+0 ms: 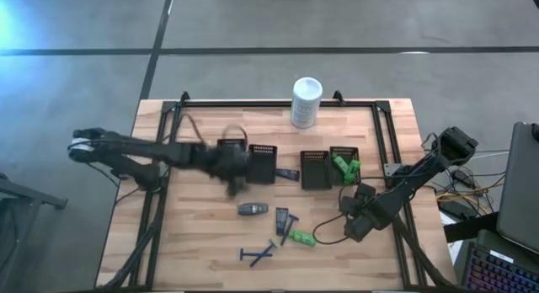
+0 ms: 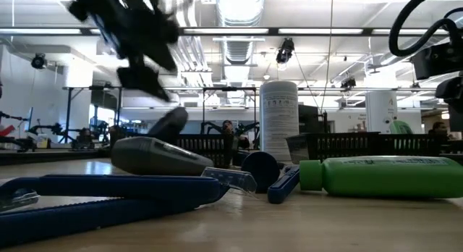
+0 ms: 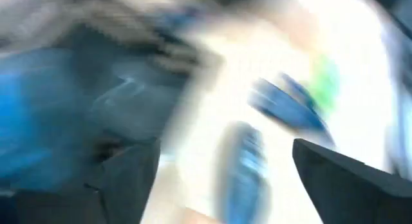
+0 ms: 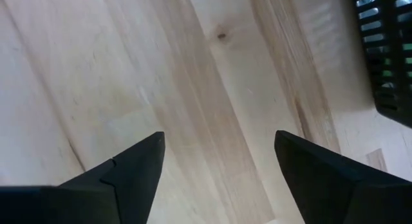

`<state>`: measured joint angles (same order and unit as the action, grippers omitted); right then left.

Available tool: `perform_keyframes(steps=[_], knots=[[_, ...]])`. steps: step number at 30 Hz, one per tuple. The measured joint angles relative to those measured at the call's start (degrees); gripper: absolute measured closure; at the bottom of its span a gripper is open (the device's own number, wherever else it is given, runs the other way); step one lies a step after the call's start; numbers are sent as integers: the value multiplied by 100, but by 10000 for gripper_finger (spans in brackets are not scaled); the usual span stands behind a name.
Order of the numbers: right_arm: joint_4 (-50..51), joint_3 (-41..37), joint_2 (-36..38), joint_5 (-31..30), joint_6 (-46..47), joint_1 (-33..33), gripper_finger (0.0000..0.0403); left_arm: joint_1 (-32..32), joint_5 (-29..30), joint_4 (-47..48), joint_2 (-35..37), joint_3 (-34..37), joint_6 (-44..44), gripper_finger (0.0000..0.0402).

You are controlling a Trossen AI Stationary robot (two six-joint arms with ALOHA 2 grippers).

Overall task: Pick & Place Travel size toiletries
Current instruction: Put the gray deodorant into the left black bin

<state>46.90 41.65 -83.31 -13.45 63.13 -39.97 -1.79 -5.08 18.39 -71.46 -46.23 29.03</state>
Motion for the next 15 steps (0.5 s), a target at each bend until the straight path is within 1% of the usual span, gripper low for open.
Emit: perform_keyframes(steps=[1,3,5,7,11,15], knots=[[1,0,0,0,-21,0,107,-315,3,26,-64,-108,-483,58],[-1,0,0,0,-49,2,101,-871,288,178,-313,-287,-1315,71],[-8,0,0,2,-48,2,95,-1224,565,378,-705,-499,-1679,78],[-11,0,0,20,-27,2,89,-1420,695,533,-1118,-764,-1531,80],[-20,-2,0,86,-43,0,79,-1585,888,908,-1827,-1265,-1148,80],[-30,-2,0,106,-154,0,70,-1591,974,1171,-2343,-1425,-1021,80]])
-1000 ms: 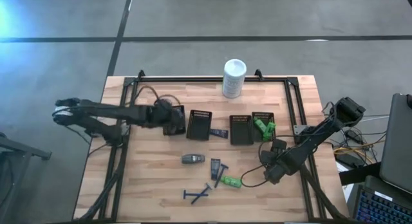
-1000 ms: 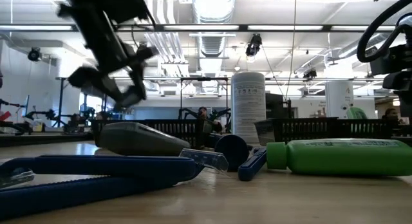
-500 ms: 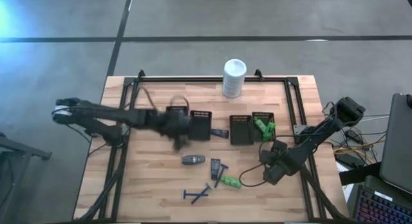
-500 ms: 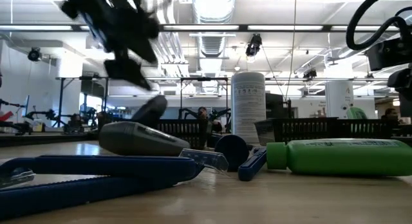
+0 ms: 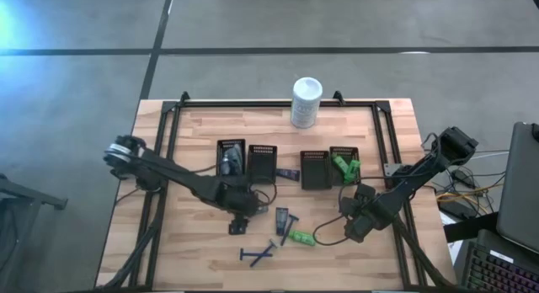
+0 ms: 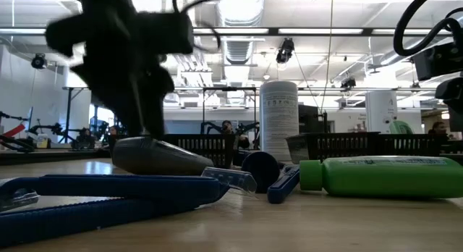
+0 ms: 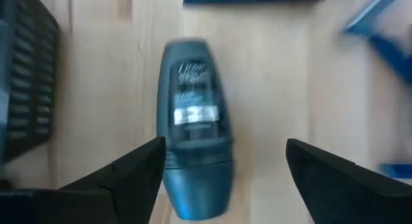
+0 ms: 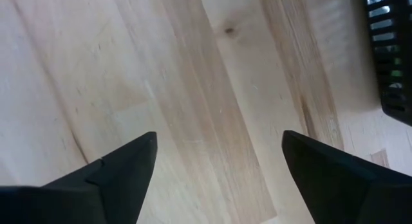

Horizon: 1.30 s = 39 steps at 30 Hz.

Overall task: Pick & Place Travel size toiletries
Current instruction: Put the gray deodorant into the left black bin

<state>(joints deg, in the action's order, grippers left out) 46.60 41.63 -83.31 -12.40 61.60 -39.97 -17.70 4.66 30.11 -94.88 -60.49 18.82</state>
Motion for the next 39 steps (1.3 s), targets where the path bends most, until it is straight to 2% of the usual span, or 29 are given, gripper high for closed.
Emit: perform_keyframes(steps=[8,12,15,17,21,22,26,28,31,33,39], knots=[[-9,-4,0,-1,-78,0,53,191,142,-57,-390,0,378,81],[-10,-23,0,-3,-170,0,49,189,-198,-104,-664,-4,412,83],[-12,-47,0,-3,-174,0,53,178,-186,-67,-764,-92,445,88],[-12,-61,0,-3,-172,0,59,180,-106,-30,-781,-139,434,108],[-18,-75,-2,-3,-175,0,73,244,-10,135,-642,-214,501,193],[-19,-79,-2,-3,-176,0,76,272,1,256,-549,-216,604,200],[-10,-98,-2,-13,-159,0,90,346,345,724,89,-218,1705,200],[-23,-103,-4,-36,-159,0,97,348,917,916,621,-214,2631,200],[-25,-106,-4,-136,-157,0,106,372,2183,1381,1369,-161,4382,200],[-25,-114,-4,-208,-157,0,111,535,2606,1684,1670,-13,5231,200],[-38,-116,-4,-368,-153,1,124,1349,2200,1607,1773,820,5708,200]])
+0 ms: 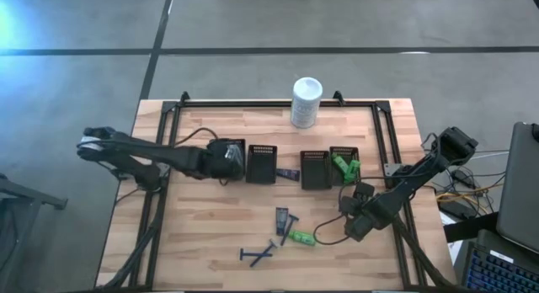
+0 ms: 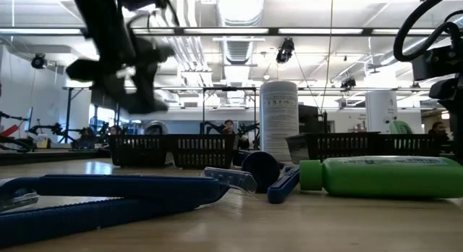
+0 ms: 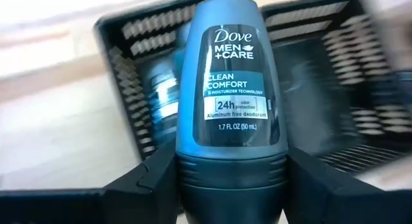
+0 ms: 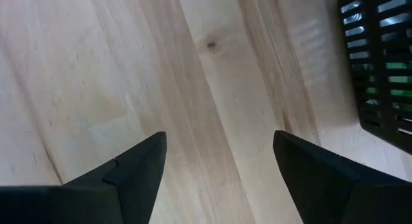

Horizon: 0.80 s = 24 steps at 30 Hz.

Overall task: Pick & Place Travel size toiletries
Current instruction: Put the gray deodorant into the left black bin, then put the green shampoo into the right black bin

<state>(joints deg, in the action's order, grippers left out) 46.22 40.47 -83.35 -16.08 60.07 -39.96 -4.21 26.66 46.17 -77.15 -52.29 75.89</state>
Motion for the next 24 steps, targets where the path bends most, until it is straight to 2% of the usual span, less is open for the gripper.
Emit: perform_keyframes(steps=[2,7,10,15,20,24], knots=[[-2,0,0,0,124,-1,128,197,-176,-113,-17,214,169,191],[-11,0,0,2,427,-1,136,377,-346,-824,-6,530,8,69],[-14,0,0,2,433,-1,142,401,-527,-1213,1,522,-354,28],[-13,0,0,2,426,-1,149,339,-647,-449,103,48,-455,18],[-12,19,0,-1,88,14,154,243,-538,531,296,-454,-1073,22],[-59,86,2,-48,-522,247,156,182,-755,-10,484,-577,-2267,22]])
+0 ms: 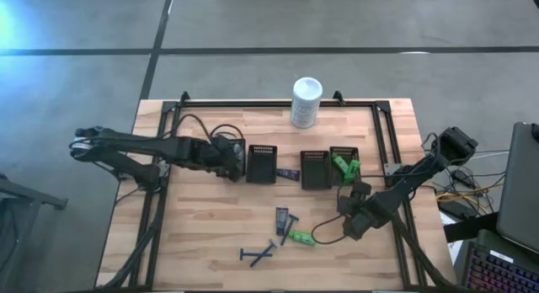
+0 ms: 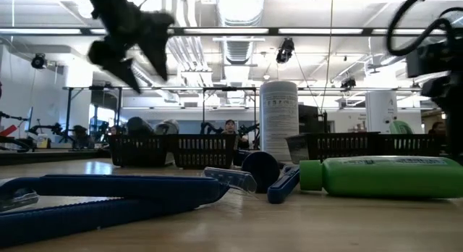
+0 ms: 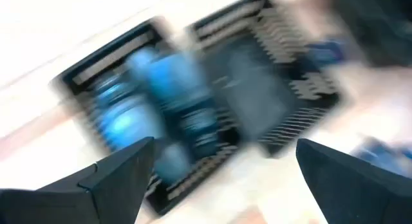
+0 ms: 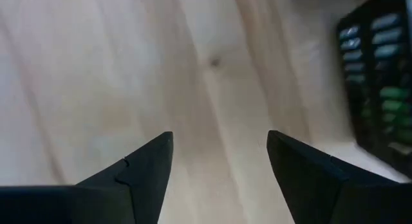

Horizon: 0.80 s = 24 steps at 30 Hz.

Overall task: Pick & Place Travel size toiletries
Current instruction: Put the green shampoo into the right black bin

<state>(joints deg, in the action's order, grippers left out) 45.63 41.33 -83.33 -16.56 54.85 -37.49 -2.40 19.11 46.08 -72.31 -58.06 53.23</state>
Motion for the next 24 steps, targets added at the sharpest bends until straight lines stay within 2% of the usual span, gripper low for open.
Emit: perform_keyframes(steps=[4,8,12,15,18,24], knots=[[-19,56,0,-6,-540,335,148,-31,-166,-87,-37,20,-406,22],[-257,119,0,-2,-657,550,136,-203,-420,-455,-1,24,-957,22],[-1214,211,0,186,-1591,574,125,-690,-669,-814,24,22,-2368,27],[-2157,222,-26,606,-2155,574,119,-875,-657,-547,6,24,-2861,34],[-2724,243,-183,715,-2099,576,113,-885,-641,-258,10,26,-2913,42],[-2724,800,-874,1302,-1752,516,115,-894,-678,-51,52,28,-3503,57]])
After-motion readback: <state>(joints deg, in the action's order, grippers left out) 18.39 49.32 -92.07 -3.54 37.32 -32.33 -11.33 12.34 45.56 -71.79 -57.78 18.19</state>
